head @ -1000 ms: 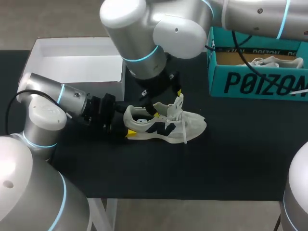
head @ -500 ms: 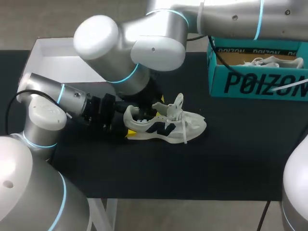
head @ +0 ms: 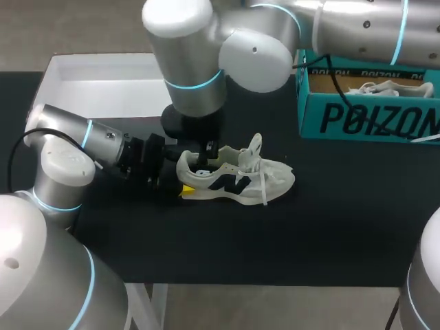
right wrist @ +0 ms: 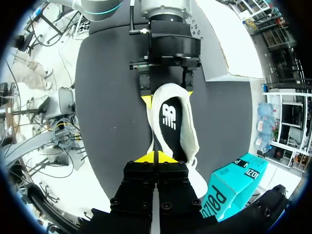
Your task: Take the shoe out of the shoebox, open the shoe tongue, remove and reinsert the insole, then place the shoe into the shoebox
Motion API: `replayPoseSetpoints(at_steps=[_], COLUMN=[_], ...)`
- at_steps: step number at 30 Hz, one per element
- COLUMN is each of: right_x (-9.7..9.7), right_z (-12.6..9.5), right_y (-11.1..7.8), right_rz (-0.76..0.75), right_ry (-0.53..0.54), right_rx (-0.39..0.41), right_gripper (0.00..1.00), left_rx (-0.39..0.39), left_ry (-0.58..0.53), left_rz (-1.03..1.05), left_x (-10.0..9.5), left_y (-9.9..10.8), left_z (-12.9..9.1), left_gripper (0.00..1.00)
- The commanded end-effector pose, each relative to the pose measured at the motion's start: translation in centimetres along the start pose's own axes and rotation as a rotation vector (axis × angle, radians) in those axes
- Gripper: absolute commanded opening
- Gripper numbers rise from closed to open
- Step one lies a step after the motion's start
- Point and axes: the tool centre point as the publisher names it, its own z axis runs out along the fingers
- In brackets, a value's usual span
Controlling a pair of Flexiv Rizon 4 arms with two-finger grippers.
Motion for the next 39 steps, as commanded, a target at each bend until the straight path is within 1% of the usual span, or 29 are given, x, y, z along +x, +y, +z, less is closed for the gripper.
replayPoseSetpoints(at_steps=[1, 14, 18, 21, 23, 26, 31, 35, 37, 39], right_x=[-0.4, -0.4, -2.3, -3.9, -4.9, -5.6, -5.8, -5.3, -4.8, -4.4], right_z=[0.2, 0.2, 2.8, 4.6, 5.6, 6.7, 8.2, 8.6, 8.6, 9.0], right_y=[-0.7, -0.7, 0.3, 0.9, 1.0, 0.9, 0.7, 0.2, -0.2, -0.4], right_rz=[0.0, 0.0, 0.014, 0.014, 0.016, 0.022, 0.026, 0.027, 0.04, 0.037], right_ry=[0.035, 0.035, 0.007, 0.019, 0.022, 0.033, 0.064, 0.083, 0.098, 0.103], right_rx=[-0.082, -0.082, -0.037, -0.04, -0.038, -0.025, -0.02, -0.003, -0.014, -0.016], right_gripper=[0.0, 0.0, 0.0, 0.0, 0.0, 0.0, 0.0, 0.0, 0.0, 0.0], left_rx=[0.0, 0.0, 0.0, 0.0, 0.0, 0.0, 0.0, 0.0, 0.0, 0.0], left_ry=[-0.002, -0.002, -0.002, -0.002, -0.002, -0.002, -0.002, -0.002, -0.002, -0.002], left_rz=[0.001, 0.001, 0.001, 0.001, 0.001, 0.001, 0.001, 0.001, 0.001, 0.001], left_x=[0.0, 0.0, 0.0, 0.0, 0.0, 0.0, 0.0, 0.0, 0.0, 0.0], left_y=[0.2, 0.2, 0.2, 0.2, 0.2, 0.2, 0.2, 0.2, 0.2, 0.2], left_z=[0.1, 0.1, 0.1, 0.1, 0.1, 0.1, 0.1, 0.1, 0.1, 0.1], left_gripper=[0.0, 0.0, 0.0, 0.0, 0.0, 0.0, 0.0, 0.0, 0.0, 0.0])
